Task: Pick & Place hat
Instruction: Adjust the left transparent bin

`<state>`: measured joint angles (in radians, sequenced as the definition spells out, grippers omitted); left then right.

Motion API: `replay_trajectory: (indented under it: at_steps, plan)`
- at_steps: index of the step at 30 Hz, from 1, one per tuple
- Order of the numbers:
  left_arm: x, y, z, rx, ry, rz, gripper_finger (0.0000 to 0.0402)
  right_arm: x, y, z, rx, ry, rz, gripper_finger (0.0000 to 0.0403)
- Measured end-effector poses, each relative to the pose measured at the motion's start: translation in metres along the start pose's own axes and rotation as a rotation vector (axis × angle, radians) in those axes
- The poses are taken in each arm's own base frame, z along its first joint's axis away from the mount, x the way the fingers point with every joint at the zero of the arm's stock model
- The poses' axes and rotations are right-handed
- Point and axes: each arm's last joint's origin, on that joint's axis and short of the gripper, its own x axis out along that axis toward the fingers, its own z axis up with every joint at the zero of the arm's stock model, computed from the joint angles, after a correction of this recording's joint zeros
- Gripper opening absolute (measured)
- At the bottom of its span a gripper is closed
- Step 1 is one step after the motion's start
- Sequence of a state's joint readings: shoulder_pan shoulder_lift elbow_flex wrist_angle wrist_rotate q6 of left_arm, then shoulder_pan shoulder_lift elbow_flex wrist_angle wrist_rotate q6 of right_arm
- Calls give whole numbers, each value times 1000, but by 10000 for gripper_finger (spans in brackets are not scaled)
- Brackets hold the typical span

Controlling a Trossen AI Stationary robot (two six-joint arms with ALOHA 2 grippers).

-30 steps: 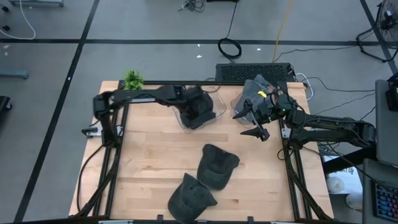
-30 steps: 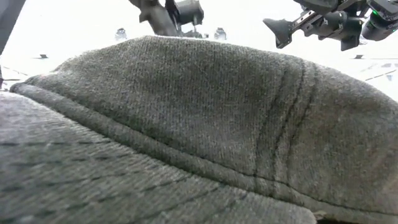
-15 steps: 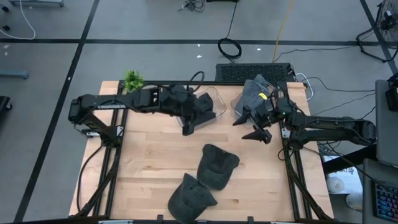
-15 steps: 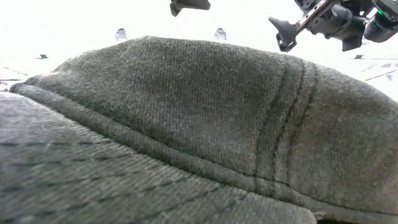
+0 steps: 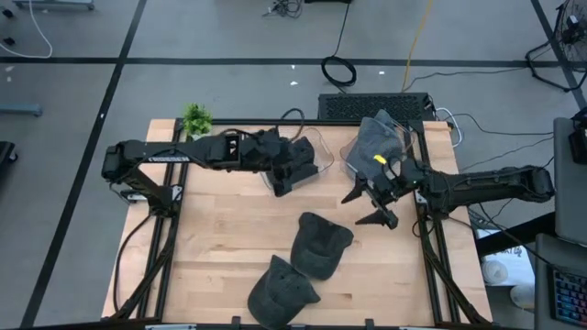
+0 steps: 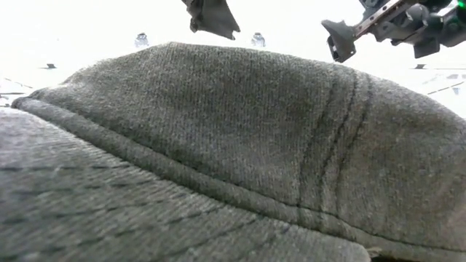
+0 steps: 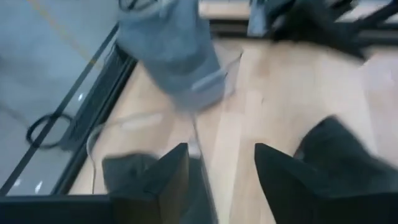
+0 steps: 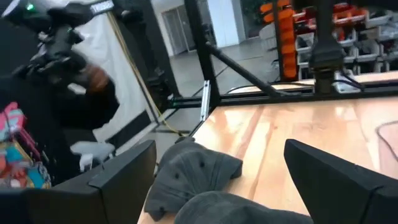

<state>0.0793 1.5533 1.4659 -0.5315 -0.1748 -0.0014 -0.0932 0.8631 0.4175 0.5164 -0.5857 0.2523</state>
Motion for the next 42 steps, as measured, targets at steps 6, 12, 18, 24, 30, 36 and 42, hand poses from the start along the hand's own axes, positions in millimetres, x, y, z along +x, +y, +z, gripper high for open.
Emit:
replay_trajectory:
  at_steps: [6, 12, 18, 24, 30, 36, 42]
  plan:
    - [12, 32, -28, -15, 147, 430, 209, 4, 7, -2, 12, -3, -13, 345]
    - [25, 125, -63, -185, 264, 505, 208, 4, 7, -3, 23, 5, -13, 345]
    - [57, 191, -119, -480, 381, 221, 160, 4, 6, -3, 26, 8, -15, 345]
    - [91, 186, -144, -516, 487, 52, 89, 4, 6, -3, 22, 10, -15, 345]
    - [107, 160, -141, -418, 499, -61, 40, 4, 6, -4, 1, 15, -16, 345]
    - [119, 139, -120, -295, 338, -85, 11, 4, 6, -4, -10, 15, -16, 345]
    - [123, 135, -108, -297, 230, -71, 5, 4, 6, -4, -19, 15, -16, 345]
